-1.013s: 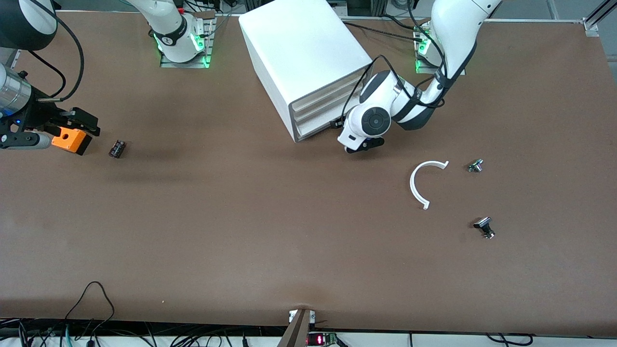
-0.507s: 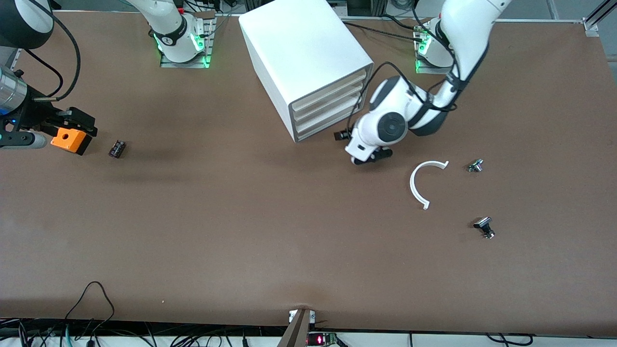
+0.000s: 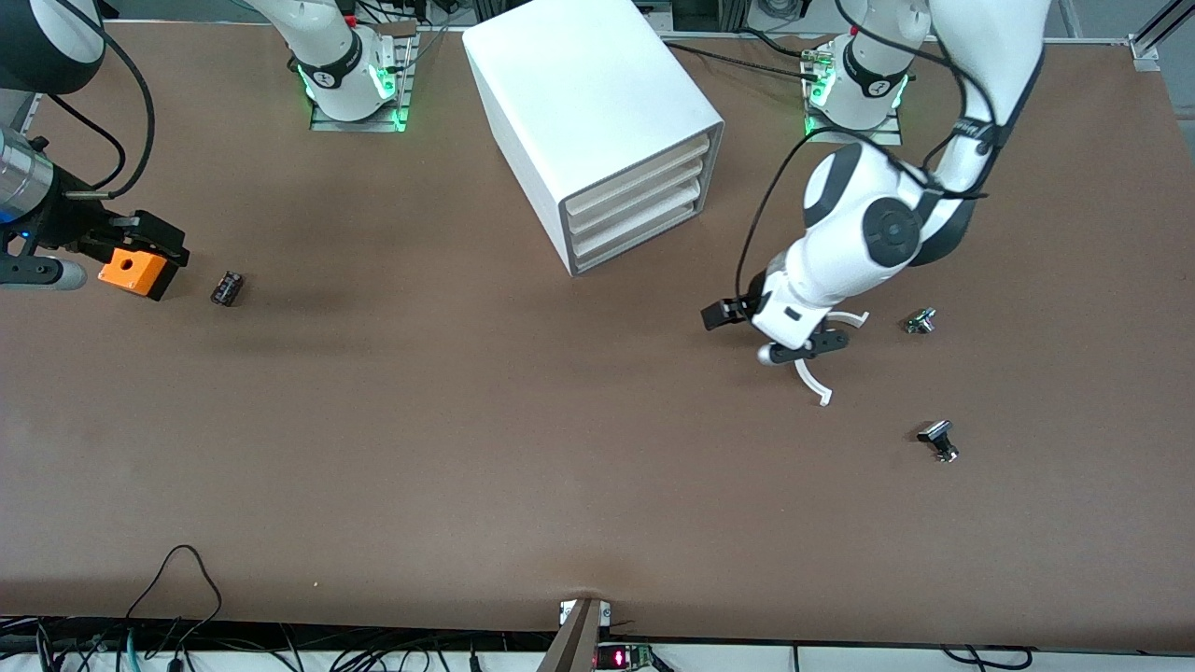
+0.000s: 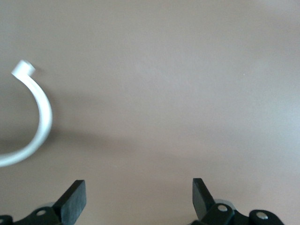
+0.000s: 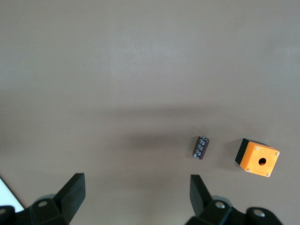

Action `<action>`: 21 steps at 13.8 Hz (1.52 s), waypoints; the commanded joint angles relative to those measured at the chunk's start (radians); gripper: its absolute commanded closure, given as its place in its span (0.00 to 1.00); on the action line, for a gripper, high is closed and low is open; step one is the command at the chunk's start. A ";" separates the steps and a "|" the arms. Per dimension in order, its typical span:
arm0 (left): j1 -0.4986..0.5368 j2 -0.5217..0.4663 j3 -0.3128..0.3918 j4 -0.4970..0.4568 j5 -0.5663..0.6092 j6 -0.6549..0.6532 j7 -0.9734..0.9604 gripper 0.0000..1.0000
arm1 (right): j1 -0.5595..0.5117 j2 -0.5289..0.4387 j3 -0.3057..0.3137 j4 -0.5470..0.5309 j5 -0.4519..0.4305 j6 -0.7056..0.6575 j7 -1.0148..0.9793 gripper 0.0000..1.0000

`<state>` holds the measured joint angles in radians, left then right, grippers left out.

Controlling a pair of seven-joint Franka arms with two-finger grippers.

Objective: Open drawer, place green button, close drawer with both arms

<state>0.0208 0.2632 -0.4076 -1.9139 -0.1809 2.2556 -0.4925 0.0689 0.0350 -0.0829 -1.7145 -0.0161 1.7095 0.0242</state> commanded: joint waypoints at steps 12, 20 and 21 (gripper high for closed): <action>0.031 -0.384 0.296 0.171 0.225 -0.568 0.811 0.00 | 0.005 0.017 0.003 0.026 -0.002 -0.016 0.016 0.01; 0.030 -0.369 0.293 0.182 0.215 -0.629 0.635 0.00 | 0.005 0.017 0.003 0.024 -0.002 -0.016 0.014 0.01; 0.030 -0.369 0.291 0.182 0.215 -0.643 0.634 0.00 | 0.005 0.019 0.003 0.024 -0.002 -0.016 0.014 0.01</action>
<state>0.0513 -0.1205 -0.1107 -1.7649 0.0194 1.6566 0.1671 0.0698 0.0449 -0.0809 -1.7114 -0.0161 1.7094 0.0271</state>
